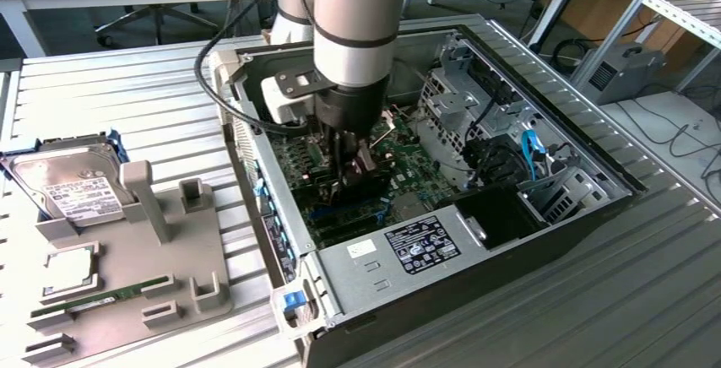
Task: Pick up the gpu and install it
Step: 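Insert the gpu into the slot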
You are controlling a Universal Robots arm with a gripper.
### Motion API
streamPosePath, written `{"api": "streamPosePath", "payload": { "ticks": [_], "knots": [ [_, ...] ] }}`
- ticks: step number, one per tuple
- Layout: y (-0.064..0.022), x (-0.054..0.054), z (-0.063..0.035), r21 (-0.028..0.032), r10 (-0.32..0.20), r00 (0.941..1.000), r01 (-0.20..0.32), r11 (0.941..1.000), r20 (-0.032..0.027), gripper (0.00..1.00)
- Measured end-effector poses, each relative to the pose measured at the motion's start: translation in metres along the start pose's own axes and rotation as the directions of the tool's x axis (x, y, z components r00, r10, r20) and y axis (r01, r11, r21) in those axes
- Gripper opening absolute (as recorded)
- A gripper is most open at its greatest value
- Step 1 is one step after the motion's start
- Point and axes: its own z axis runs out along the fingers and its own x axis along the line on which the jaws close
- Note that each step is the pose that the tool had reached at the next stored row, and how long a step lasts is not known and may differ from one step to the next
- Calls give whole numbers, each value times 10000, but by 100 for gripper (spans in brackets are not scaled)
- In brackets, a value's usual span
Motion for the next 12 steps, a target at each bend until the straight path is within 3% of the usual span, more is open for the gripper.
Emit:
{"api": "streamPosePath", "payload": {
  "ticks": [3, 6, 9, 12],
  "knots": [
    [-8, -13, -106, -1, -2, 10000, 2, 10000, -34, 39],
    [-42, -28, -113, -36, -8, 10000, 7, 10000, -32, 37],
    [-100, -27, -110, -90, -19, 10000, 19, 10000, -31, 18],
    [-164, -27, -107, -153, -22, 10000, 22, 9999, -30, 11]
  ]
}}
